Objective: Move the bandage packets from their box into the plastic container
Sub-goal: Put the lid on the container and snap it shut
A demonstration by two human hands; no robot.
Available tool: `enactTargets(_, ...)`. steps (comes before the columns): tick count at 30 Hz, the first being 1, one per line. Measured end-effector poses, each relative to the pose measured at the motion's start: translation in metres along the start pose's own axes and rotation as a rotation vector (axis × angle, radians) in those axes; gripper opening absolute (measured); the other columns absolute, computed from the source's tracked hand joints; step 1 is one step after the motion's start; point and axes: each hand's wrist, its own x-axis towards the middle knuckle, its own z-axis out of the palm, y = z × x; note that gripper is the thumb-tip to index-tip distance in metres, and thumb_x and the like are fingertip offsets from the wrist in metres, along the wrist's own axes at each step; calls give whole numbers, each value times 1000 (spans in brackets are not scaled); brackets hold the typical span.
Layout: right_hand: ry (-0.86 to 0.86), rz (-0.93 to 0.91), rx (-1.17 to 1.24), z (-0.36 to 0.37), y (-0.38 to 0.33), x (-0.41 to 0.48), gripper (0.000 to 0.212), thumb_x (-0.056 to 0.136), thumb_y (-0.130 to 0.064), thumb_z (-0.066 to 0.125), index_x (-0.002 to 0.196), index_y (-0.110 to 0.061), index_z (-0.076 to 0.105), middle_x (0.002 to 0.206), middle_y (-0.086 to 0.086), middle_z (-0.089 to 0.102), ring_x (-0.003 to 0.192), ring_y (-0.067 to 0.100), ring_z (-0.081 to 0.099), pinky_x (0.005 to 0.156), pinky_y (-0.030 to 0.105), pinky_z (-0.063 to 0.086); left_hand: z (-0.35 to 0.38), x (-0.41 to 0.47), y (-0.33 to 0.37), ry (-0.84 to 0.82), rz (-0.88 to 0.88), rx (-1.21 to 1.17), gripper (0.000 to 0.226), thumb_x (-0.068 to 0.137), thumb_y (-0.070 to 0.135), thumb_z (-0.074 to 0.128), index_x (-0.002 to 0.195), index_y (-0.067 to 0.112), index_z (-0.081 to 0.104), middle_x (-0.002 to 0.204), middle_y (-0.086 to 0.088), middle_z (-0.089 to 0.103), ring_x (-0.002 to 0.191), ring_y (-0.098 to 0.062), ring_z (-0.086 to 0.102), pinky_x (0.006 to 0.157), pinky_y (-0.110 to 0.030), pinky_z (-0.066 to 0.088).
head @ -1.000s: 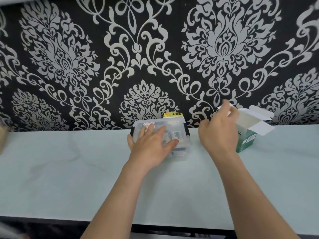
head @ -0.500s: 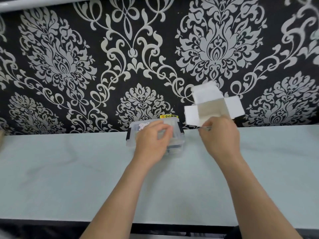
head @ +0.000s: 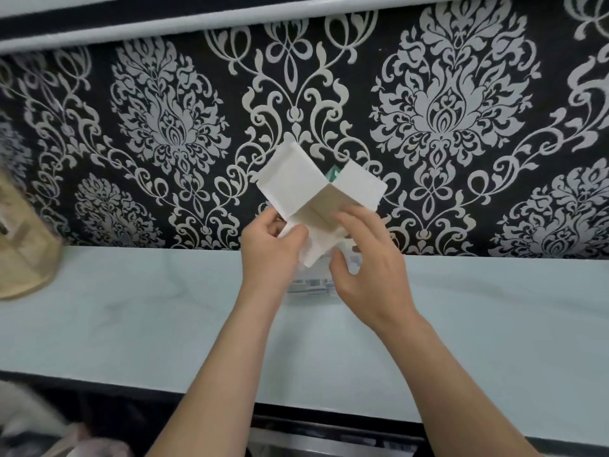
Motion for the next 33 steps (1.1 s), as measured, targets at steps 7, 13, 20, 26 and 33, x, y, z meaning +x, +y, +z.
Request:
enactTargets(7, 142, 215, 354, 28, -77, 24, 45, 85, -19, 69, 120, -28, 42, 117, -1, 47, 73, 9, 57, 66, 18, 48, -91, -4, 22, 233, -14, 98, 22, 78, 4, 61, 65, 20, 69, 57, 15, 63, 55, -4, 55, 61, -33, 49)
enactTargets(13, -219, 493, 511, 89, -140, 19, 24, 83, -10, 69, 106, -16, 65, 93, -7, 61, 86, 13, 61, 77, 28, 51, -204, -40, 34, 277, -106, 275, 23, 82, 9, 62, 61, 17, 63, 53, 13, 57, 47, -4, 50, 44, -18, 40)
enactTargets(20, -676, 791, 816, 154, -205, -38, 28, 84, -4, 69, 111, -3, 63, 91, 11, 67, 71, 19, 58, 65, 24, 51, -319, -95, 1, 382, -388, 362, 14, 83, 12, 65, 69, 12, 69, 76, -5, 60, 72, -20, 54, 70, -33, 49)
enactTargets(26, -993, 711, 693, 215, -230, -106, 17, 90, -11, 60, 105, -10, 68, 98, 3, 67, 84, 14, 61, 66, 23, 48, -387, -137, -64, 535, -612, 330, 5, 81, 4, 60, 78, 6, 63, 70, -13, 52, 57, -22, 49, 51, -29, 38)
enactTargets(33, -1278, 639, 596, 266, -224, -173, 53, 87, -17, 57, 138, -28, 46, 138, 0, 50, 126, 25, 51, 103, 39, 44, -413, -165, -139, 427, -911, 891, 21, 87, 20, 53, 94, 1, 57, 99, -19, 62, 83, -35, 62, 70, -40, 54)
